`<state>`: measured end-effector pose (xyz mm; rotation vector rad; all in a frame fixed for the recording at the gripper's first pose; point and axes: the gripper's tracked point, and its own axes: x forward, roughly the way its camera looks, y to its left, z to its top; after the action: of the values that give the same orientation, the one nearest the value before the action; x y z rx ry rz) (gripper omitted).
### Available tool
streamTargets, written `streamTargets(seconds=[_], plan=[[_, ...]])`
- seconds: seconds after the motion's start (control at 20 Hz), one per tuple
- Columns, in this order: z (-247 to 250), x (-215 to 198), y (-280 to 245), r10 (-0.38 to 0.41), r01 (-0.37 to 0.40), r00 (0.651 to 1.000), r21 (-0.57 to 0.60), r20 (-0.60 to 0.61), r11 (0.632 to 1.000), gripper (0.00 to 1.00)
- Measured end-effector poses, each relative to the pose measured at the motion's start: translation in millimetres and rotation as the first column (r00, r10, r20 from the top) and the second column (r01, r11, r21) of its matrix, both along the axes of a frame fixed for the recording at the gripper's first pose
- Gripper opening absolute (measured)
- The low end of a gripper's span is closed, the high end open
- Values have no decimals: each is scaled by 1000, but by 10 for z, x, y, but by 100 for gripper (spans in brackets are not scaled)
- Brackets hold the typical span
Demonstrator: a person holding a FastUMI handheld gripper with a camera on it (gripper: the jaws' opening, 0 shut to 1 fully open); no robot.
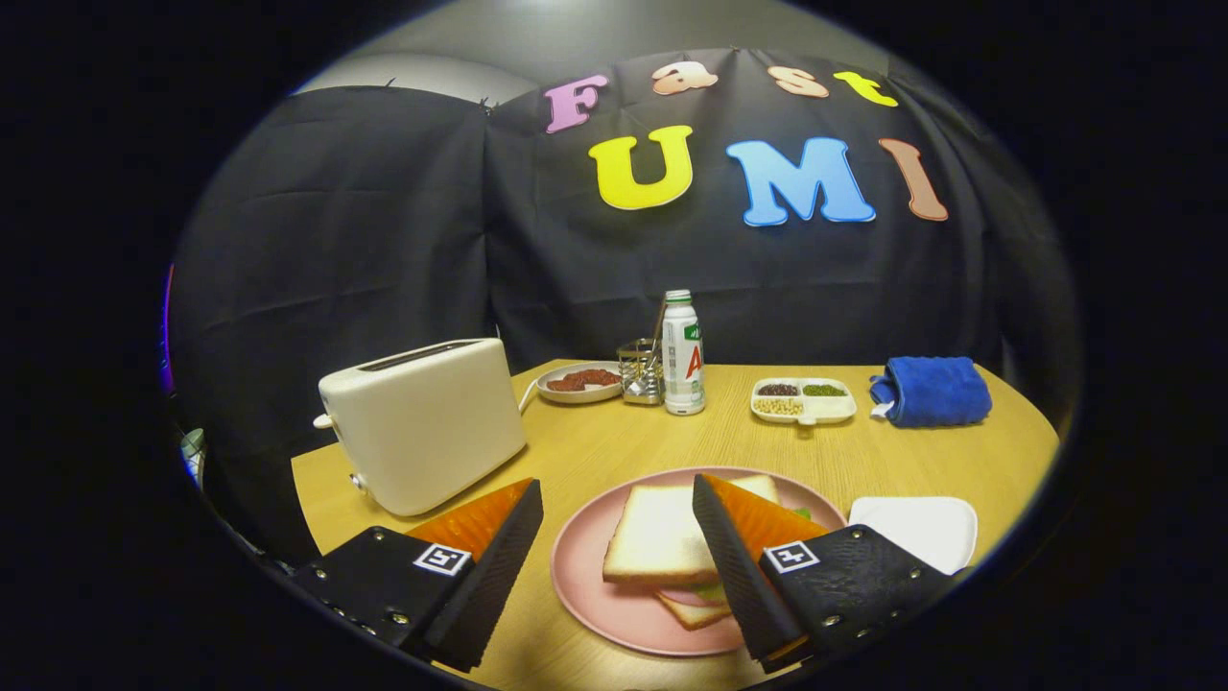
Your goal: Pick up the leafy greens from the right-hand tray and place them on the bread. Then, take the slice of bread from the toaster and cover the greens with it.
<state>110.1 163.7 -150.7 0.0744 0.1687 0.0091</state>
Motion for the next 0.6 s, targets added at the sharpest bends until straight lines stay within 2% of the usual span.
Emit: streamTargets(seconds=[0.25,0.4,0.6], plan=[[427,129,-227,13,-8,998,-70,67,998,95],[593,116,-537,-11,18,996,-79,89,997,95],[716,-108,-1131,-64,74,993,-103,96,992,95]])
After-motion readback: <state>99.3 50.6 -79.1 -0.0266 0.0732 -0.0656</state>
